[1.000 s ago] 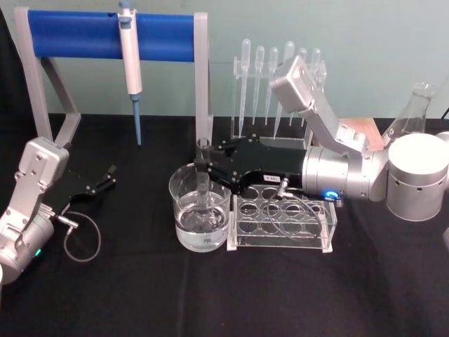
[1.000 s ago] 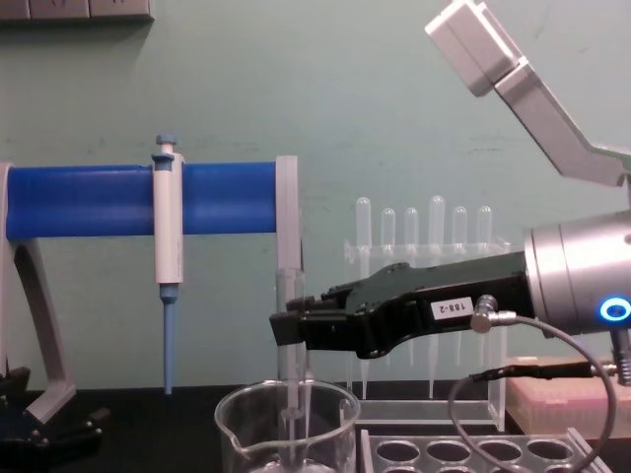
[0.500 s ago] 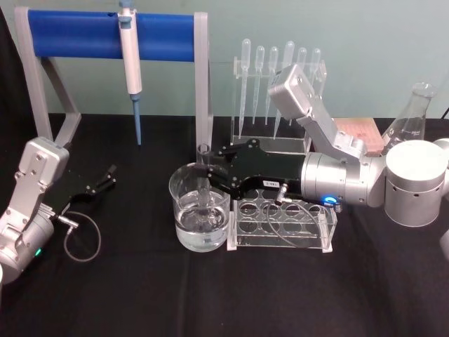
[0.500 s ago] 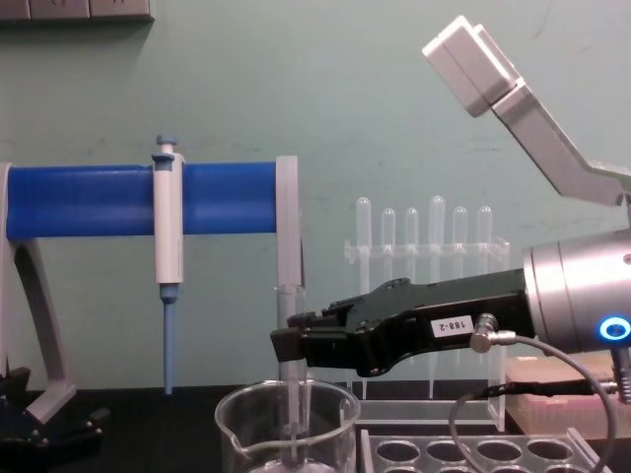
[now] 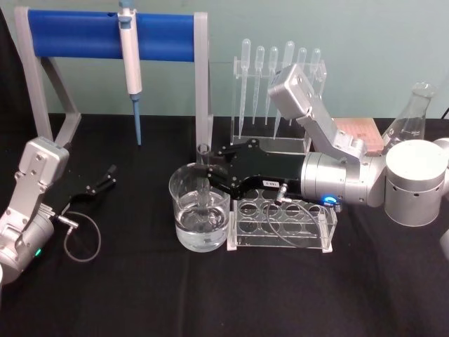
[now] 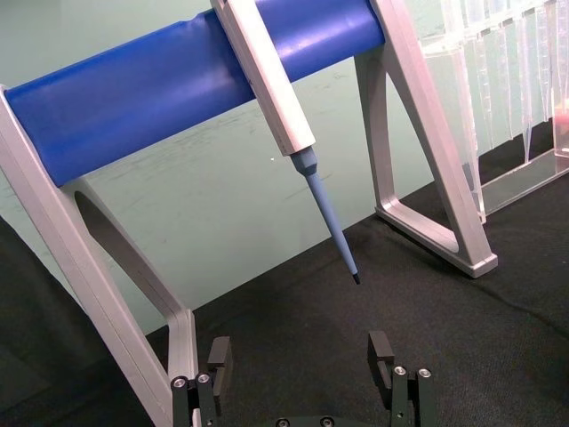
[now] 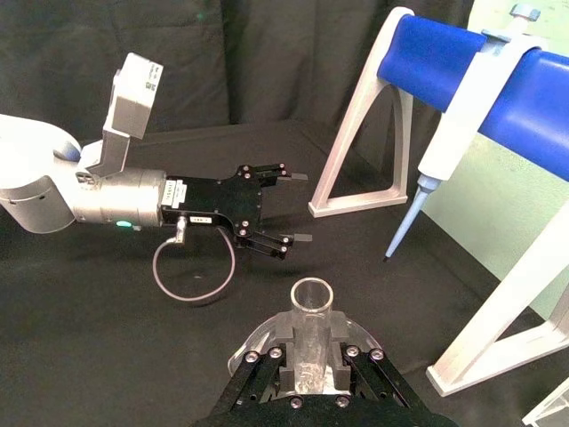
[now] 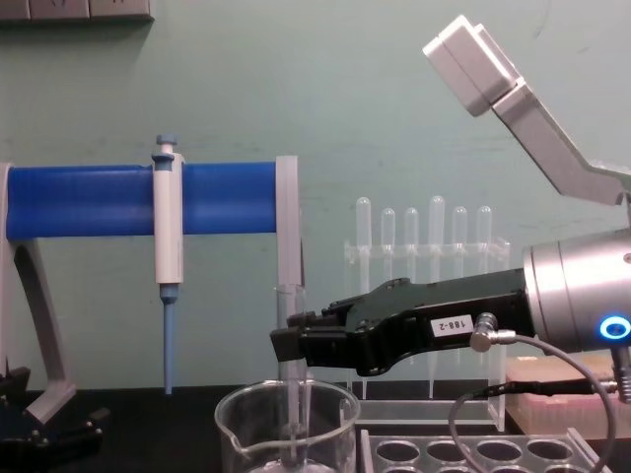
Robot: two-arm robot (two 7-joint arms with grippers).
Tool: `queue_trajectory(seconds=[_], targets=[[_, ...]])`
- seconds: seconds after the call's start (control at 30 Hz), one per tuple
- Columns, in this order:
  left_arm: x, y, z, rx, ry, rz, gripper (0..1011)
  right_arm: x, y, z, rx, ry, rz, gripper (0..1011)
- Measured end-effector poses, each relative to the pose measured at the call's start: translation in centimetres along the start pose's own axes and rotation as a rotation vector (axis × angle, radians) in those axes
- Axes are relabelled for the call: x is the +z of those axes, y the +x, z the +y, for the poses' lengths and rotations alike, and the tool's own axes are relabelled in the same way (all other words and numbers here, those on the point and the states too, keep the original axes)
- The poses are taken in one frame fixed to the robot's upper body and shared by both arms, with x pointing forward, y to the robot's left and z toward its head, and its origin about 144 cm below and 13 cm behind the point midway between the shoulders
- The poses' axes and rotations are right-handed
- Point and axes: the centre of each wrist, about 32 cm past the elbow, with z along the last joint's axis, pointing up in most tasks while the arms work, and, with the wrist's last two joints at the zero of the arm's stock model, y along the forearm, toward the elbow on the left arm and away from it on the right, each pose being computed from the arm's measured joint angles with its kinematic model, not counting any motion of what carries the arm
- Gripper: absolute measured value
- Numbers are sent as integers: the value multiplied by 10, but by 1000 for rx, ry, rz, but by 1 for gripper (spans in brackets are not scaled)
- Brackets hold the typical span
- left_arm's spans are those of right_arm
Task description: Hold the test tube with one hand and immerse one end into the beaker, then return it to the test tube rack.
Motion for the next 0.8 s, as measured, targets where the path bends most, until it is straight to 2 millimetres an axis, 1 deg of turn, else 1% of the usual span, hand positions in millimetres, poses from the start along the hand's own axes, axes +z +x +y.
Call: queue_trajectory(seconds=[0.8], targets=[[0,0,0,0,0,0,1000,1,0,0,1,-1,-2,222]])
